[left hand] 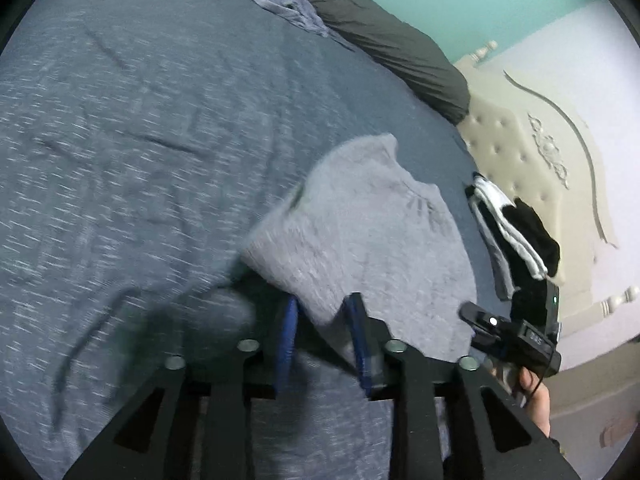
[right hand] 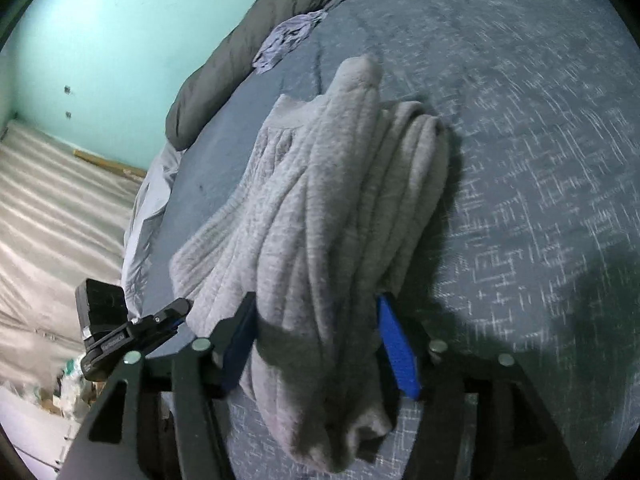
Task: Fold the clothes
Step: 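Lift the folded grey sweatshirt with both grippers and hold it up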
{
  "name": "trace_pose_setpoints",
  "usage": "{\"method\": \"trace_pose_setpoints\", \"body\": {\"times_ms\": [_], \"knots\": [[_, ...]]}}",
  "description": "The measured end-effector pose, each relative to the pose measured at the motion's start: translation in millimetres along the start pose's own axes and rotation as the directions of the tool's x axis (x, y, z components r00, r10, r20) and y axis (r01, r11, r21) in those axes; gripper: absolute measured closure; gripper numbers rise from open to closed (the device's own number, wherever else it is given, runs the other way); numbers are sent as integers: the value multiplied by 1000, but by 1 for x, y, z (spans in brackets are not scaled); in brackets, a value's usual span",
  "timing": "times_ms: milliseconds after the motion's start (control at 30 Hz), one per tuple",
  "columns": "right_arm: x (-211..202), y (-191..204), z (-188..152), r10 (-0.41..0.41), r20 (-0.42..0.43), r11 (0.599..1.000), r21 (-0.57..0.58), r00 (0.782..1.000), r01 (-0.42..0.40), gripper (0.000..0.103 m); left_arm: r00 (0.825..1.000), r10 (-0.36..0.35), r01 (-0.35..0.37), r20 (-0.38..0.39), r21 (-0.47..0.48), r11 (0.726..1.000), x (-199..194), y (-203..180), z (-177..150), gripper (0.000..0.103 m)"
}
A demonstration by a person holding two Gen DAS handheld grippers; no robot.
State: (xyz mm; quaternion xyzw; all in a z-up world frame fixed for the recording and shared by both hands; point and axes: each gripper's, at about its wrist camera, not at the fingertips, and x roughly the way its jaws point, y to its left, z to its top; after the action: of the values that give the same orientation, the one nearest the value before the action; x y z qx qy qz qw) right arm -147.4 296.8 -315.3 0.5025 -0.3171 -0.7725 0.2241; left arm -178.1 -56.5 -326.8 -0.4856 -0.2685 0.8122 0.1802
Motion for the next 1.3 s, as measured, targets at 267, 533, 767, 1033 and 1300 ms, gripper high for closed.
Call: {"method": "trace_pose_setpoints", "body": {"times_ms": [267, 533, 767, 1033, 1300], "knots": [[4, -3, 3, -38, -4, 998, 55, 999, 39, 22, 999, 7, -5, -50, 44, 999, 15, 4, 45, 44], [24, 14, 13, -98, -50, 994, 43, 994, 100, 20, 982, -13, 36, -190, 116, 993, 70, -6, 72, 43], [41, -4, 15, -139, -100, 986, 82, 985, 147, 15, 957, -40, 68, -287, 90, 994, 109, 0, 76, 43], [44, -5, 10, -130, -101, 988, 74, 986, 138, 20, 940, -81, 122, -332, 103, 987, 126, -3, 74, 29], [52, 2, 11, -127, -109, 990, 39, 986, 132, 37, 929, -74, 140, -362, 160, 977, 126, -21, 73, 32]]}}
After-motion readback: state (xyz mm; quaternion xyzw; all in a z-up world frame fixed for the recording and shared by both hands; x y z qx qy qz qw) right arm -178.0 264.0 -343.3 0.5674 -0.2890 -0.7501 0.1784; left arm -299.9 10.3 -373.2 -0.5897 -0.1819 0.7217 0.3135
